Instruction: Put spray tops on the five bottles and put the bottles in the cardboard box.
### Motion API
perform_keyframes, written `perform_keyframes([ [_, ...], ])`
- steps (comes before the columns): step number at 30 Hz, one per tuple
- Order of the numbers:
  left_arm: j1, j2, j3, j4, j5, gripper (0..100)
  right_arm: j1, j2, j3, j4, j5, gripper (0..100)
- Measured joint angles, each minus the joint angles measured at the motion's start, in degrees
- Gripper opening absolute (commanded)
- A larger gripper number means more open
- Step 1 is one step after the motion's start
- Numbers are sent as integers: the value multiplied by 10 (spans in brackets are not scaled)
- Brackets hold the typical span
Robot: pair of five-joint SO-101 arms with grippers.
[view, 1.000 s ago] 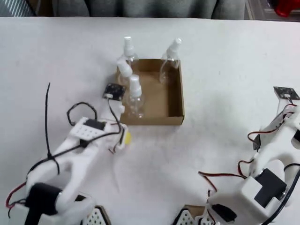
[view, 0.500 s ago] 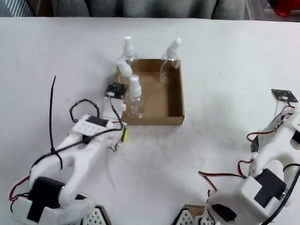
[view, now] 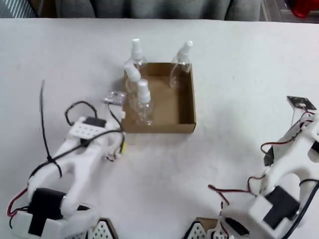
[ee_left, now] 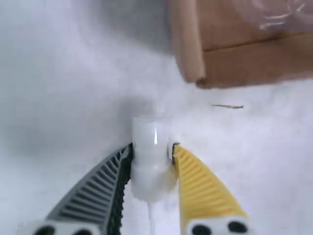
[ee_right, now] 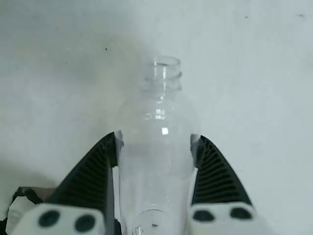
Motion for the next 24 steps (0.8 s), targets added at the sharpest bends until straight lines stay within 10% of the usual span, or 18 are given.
perform_keyframes([
  [12,-141,-74,-98,117,-40,20,-69,-264,132,48,-14,15],
  [24,-144,-445,-98,149,-42,23,-346,-476,135,25,-290,16],
])
